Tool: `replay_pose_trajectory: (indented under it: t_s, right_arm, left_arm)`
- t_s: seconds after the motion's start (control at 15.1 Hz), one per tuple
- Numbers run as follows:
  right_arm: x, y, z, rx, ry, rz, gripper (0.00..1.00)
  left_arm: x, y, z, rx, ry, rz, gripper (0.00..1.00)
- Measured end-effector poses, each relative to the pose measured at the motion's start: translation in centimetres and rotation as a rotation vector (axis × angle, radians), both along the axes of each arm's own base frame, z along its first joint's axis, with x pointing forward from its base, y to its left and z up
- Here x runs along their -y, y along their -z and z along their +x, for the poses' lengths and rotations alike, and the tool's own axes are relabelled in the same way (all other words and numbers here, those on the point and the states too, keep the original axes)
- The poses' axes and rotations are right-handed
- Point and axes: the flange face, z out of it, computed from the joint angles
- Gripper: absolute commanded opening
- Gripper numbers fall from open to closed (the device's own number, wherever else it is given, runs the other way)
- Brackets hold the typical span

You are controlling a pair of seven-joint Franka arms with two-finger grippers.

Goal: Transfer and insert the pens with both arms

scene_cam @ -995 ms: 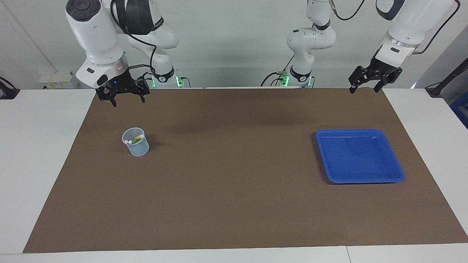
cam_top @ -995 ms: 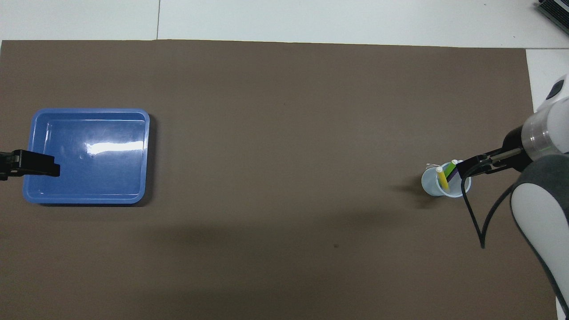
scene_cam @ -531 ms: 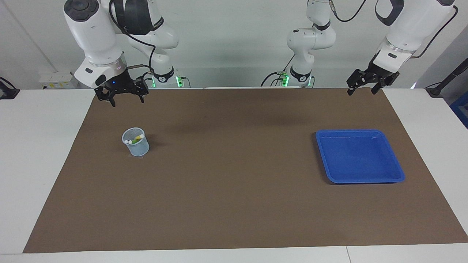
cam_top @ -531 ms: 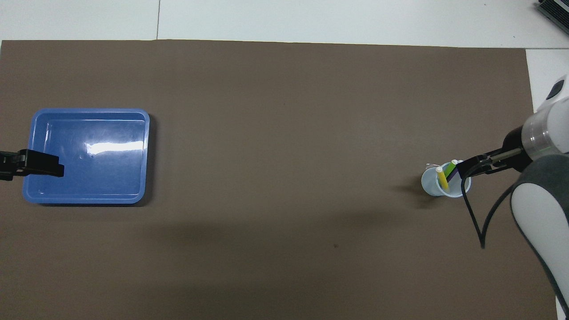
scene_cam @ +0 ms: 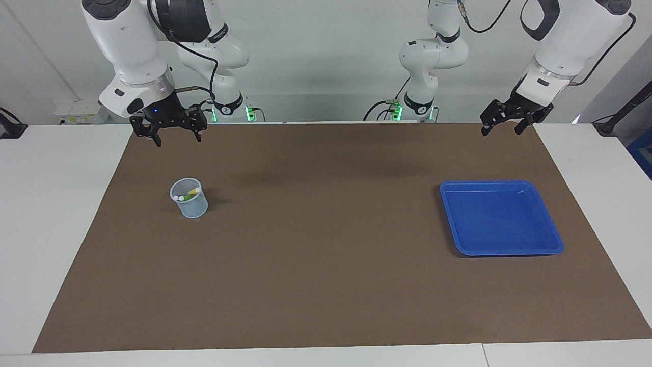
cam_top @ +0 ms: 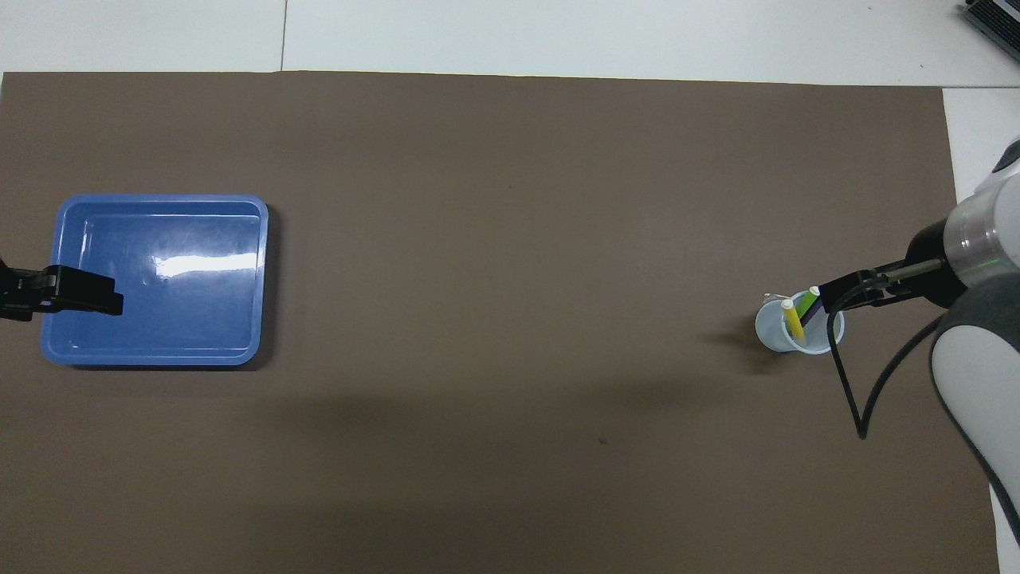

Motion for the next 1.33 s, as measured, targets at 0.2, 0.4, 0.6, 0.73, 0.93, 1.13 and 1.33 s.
replay_pose_trajectory:
  t_s: [0.2,0.4,0.6,0.73,0.93,1.13,1.33]
  right_arm:
    - [3.9,0.1,0.4,-0.004,0.074,0.003,1.0]
    - [6.0,0.2,0.5,-0.006,0.111,0.004,1.0]
    - [6.1,0.2,0.6,-0.005,0.115,0.004,1.0]
    - [6.1,0.2,0.6,-0.005,0.115,0.004,1.0]
    - [6.0,0.1,0.6,-0.002,0.113,0.004,1.0]
    - [5.8,0.1,0.6,-0.002,0.11,0.003,1.0]
    - [5.8,0.2,0.7,-0.003,0.109,0.003,1.0]
  left_arm:
    - [0.0,-0.6,0.0,0.015,0.0,0.0,1.0]
    - [0.0,-1.2,-0.1,0.028,0.0,0.0,1.0]
    - [-0.1,-1.3,-0.1,0.028,-0.003,-0.001,1.0]
    - [-0.2,-1.3,-0.1,0.028,-0.003,-0.001,1.0]
    - [-0.1,-1.2,-0.1,0.027,-0.002,-0.001,1.0]
    - [-0.2,-1.1,0.0,0.024,-0.004,-0.001,1.0]
    - [-0.3,-0.8,0.2,0.018,-0.006,-0.001,1.0]
